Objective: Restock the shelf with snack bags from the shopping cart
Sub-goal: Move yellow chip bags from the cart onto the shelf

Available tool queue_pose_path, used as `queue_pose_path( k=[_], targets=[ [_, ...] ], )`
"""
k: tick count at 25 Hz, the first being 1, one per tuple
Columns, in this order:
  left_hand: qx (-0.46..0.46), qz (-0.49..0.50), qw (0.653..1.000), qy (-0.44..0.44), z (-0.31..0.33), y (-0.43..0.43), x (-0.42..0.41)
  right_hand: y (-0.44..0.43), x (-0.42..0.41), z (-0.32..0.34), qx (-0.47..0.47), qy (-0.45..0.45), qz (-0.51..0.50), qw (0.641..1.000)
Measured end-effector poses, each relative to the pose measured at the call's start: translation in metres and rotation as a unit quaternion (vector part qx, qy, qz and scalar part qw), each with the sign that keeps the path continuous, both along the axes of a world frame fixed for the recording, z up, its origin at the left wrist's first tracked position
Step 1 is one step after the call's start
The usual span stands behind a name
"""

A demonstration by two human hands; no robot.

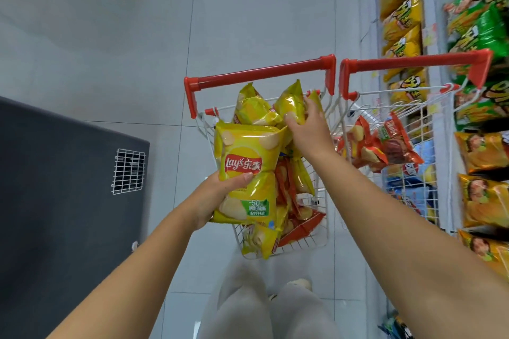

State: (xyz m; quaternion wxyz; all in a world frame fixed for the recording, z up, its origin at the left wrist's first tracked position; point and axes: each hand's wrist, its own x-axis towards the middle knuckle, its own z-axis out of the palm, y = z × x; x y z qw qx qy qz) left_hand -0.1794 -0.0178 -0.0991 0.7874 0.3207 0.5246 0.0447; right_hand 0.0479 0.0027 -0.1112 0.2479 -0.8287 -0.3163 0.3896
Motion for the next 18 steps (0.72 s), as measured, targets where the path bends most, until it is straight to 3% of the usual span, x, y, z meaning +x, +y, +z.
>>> queue_pose_path(
  k=[2, 4, 7, 10, 13, 18],
  targets=[
    [0.004, 0.011, 1.0, -0.007, 0.003, 0.004, -0.003, 0.013, -0.008, -0.013, -0.065, -0.035, -0.029, 0.997],
    [0.011, 0.019, 1.0, -0.015, 0.01, 0.009, -0.005, 0.009, -0.008, -0.009, -0.071, -0.07, -0.061, 0.993],
    [0.007, 0.031, 0.999, -0.033, 0.028, 0.019, 0.002, -0.02, 0.014, 0.021, 0.003, -0.052, -0.101, 0.994],
    [-0.002, 0.027, 0.997, -0.074, 0.059, 0.03, 0.025, -0.065, 0.051, 0.081, 0.09, 0.037, -0.161, 0.982],
    [-0.005, -0.026, 0.992, -0.126, 0.101, 0.044, 0.068, -0.115, 0.088, 0.152, 0.149, 0.109, -0.247, 0.951],
    [-0.044, -0.165, 0.955, -0.241, 0.191, 0.029, 0.174, -0.22, 0.128, 0.266, 0.284, 0.112, -0.38, 0.873]
  ],
)
